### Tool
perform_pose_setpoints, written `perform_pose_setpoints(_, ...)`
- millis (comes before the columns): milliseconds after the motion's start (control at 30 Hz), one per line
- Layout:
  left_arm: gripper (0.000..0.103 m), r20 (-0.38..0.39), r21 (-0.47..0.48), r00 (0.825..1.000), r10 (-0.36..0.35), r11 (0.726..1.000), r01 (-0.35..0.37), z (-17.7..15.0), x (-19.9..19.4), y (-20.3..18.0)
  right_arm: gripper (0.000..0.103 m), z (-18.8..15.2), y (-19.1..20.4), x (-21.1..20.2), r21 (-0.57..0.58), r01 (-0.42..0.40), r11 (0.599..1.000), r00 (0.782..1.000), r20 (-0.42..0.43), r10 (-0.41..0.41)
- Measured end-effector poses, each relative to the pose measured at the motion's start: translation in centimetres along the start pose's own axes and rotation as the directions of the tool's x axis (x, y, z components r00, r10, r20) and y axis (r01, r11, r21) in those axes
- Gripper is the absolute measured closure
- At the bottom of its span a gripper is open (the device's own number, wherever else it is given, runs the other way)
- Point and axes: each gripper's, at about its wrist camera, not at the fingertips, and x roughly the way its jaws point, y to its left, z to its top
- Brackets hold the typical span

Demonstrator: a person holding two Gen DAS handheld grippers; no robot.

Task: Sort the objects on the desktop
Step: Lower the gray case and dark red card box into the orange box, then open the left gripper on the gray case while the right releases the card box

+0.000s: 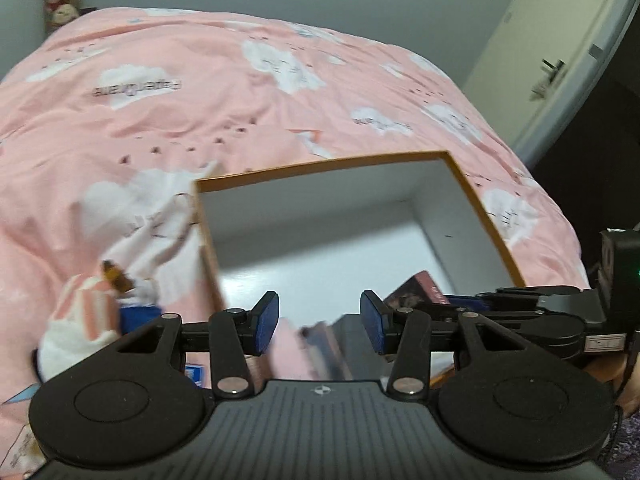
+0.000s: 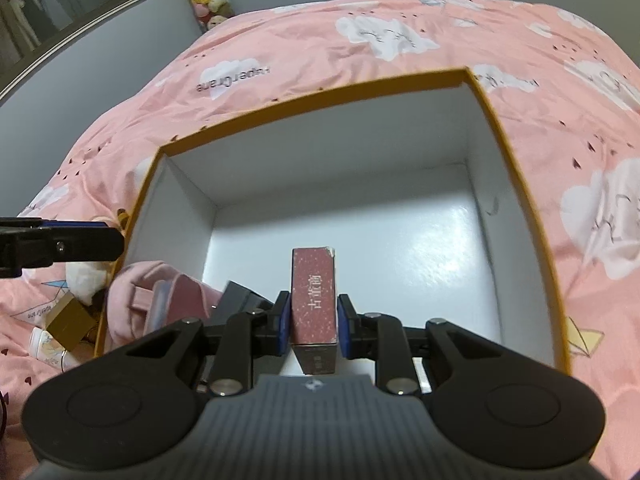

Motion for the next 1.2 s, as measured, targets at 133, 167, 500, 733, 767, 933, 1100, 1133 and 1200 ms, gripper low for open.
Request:
perform_pose_setpoints(133,0.051,0.002,-0.029,0.999,0.054,0.998,-0.054,-0.7,-0.6,1.5,0.078,0.2,1.1,0.4,-0.033,-0.021,0.999,1.000,-0.001,0.021)
perform_pose_setpoints(167,0.051,-0.002,-0.036,0.998,0.059,0.998,-0.059,-0.9,-0.7,1.8,0.078,0.2,1.3,0.5,-0.036,-0.038,0.999,0.999,-0.002,0.038)
perform_pose_setpoints(500,0.051,-0.020,-0.075,0.999,0.050,0.996,-0.051,-2.2,-1.1,3.3,0.078,-0.3,2.6,1.0,-0.071,-0.018,0.997,0.999,-0.044,0.015)
perform_pose_setpoints(733,0.051,-0.038,-0.080,0.999,0.040,0.996,-0.042,-2.7,-0.7,3.4,0.077,-0.8,3.4,1.3,-0.070,0.014,0.997,0.997,-0.073,-0.019)
perform_pose_setpoints(767,0.051,-0.040,-0.082,0.998,0.038,0.996,-0.041,-2.9,-0.6,3.4,0.077,-0.9,3.4,1.6,-0.065,0.012,0.998,0.996,-0.088,-0.017)
perform_pose_setpoints(933,0.051,-0.050,-0.094,0.998,0.032,0.995,-0.036,-3.6,-0.4,3.3,0.073,-1.0,3.5,1.7,-0.054,-0.005,0.999,0.994,-0.106,0.000)
perform_pose_setpoints(1100,0.051,-0.052,-0.110,0.998,0.019,0.994,-0.025,-4.1,-0.5,3.6,0.072,-1.0,3.3,1.2,-0.015,-0.057,0.998,0.991,-0.120,0.054)
perform_pose_setpoints(1133,0.051,-0.051,-0.114,0.998,0.020,0.993,-0.026,-4.1,-0.6,3.7,0.072,-0.9,3.2,1.0,-0.014,-0.054,0.998,0.992,-0.114,0.052)
perform_pose_setpoints(1200,0.051,-0.049,-0.119,0.999,0.021,0.993,-0.027,-4.2,-0.7,3.8,0.072,-0.7,3.2,0.7,-0.009,-0.053,0.999,0.993,-0.101,0.052)
